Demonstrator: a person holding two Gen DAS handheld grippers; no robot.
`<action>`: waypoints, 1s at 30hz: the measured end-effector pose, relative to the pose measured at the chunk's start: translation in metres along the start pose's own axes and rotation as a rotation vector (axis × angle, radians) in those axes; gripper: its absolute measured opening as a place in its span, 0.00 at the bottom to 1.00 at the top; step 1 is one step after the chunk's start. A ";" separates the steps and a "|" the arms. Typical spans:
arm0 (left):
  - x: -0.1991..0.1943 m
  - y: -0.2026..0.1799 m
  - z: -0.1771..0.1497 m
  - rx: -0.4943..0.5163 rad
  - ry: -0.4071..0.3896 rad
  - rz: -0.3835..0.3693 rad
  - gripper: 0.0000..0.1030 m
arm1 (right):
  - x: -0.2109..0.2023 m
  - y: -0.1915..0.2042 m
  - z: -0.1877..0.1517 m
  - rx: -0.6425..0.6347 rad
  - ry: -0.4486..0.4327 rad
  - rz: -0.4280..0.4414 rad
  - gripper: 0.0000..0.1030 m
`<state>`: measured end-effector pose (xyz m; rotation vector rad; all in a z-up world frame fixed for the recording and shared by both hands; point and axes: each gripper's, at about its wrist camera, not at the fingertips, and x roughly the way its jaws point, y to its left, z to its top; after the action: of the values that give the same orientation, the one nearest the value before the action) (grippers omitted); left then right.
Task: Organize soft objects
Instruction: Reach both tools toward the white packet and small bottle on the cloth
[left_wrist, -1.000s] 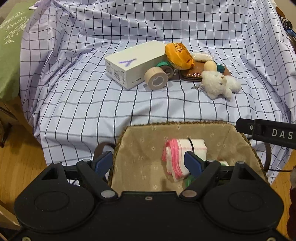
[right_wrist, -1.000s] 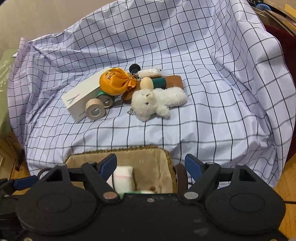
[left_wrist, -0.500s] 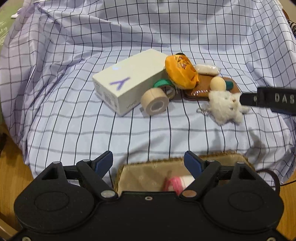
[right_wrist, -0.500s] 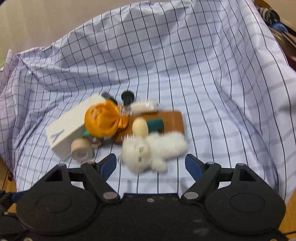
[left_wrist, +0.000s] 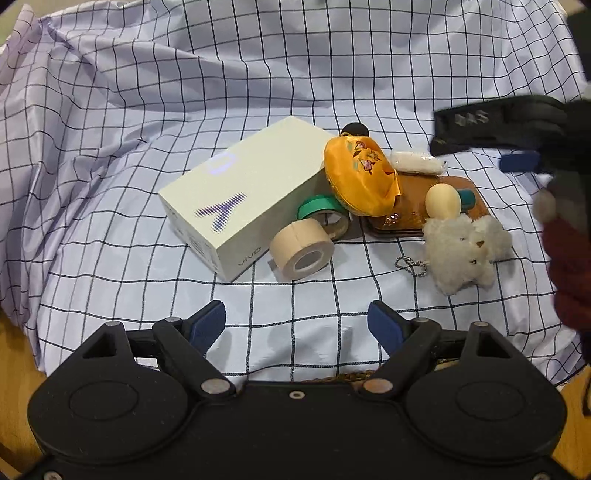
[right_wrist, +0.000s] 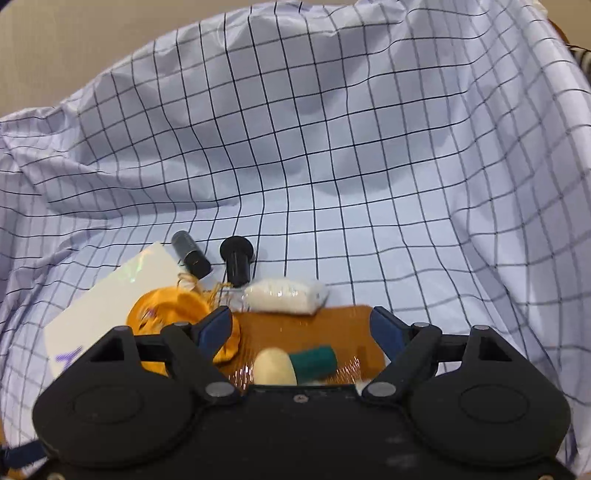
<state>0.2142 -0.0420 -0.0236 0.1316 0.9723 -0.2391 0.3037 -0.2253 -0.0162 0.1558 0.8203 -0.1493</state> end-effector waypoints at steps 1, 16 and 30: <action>0.002 0.001 0.000 -0.001 0.005 -0.002 0.78 | 0.007 0.002 0.003 0.001 0.005 -0.007 0.79; 0.018 0.016 0.000 -0.034 0.043 -0.003 0.78 | 0.074 0.024 0.022 -0.013 0.130 -0.037 0.79; 0.016 0.019 0.014 -0.012 0.010 0.015 0.78 | 0.092 0.005 0.025 0.033 0.198 -0.036 0.39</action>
<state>0.2392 -0.0291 -0.0289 0.1296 0.9818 -0.2189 0.3848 -0.2316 -0.0668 0.1890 1.0185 -0.1836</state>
